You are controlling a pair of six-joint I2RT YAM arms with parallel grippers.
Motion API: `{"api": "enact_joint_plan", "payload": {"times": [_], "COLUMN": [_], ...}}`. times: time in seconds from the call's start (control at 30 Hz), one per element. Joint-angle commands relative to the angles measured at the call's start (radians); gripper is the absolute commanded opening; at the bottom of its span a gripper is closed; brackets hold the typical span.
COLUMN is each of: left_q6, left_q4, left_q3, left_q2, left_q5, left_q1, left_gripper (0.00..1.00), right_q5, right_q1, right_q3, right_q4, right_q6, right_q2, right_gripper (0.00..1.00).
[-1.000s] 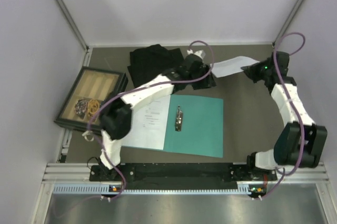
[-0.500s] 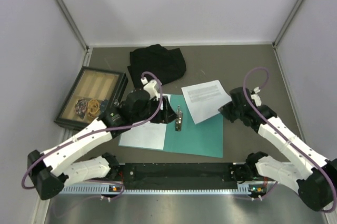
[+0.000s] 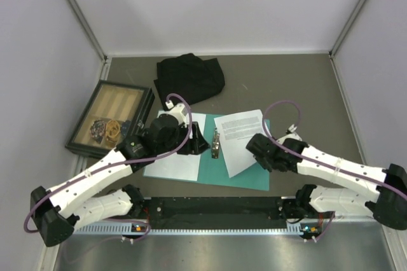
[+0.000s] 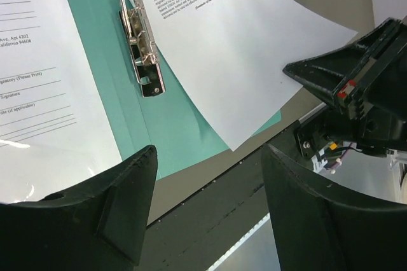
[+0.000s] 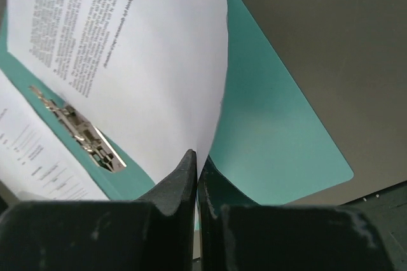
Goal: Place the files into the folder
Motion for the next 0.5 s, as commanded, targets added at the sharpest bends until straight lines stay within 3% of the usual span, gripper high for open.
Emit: {"api": "enact_joint_plan", "payload": {"times": [0.0, 0.23, 0.47], "left_q6": [-0.001, 0.022, 0.020], "left_q4": [0.030, 0.021, 0.038], "left_q3": [0.006, 0.023, 0.004], "left_q2": [0.020, 0.048, 0.055], "left_q5": [0.020, 0.026, 0.031], "left_q1": [0.004, 0.006, 0.013], "left_gripper": [0.71, 0.71, 0.71], "right_q5": [0.091, 0.113, 0.062], "right_q1": [0.091, 0.217, 0.246], "right_q3": [0.019, 0.116, 0.159], "right_q4": [-0.065, -0.079, -0.007], "right_q6": [0.152, 0.230, 0.136], "right_q2": [0.099, 0.227, 0.270], "right_gripper": [0.00, 0.11, 0.21]}}
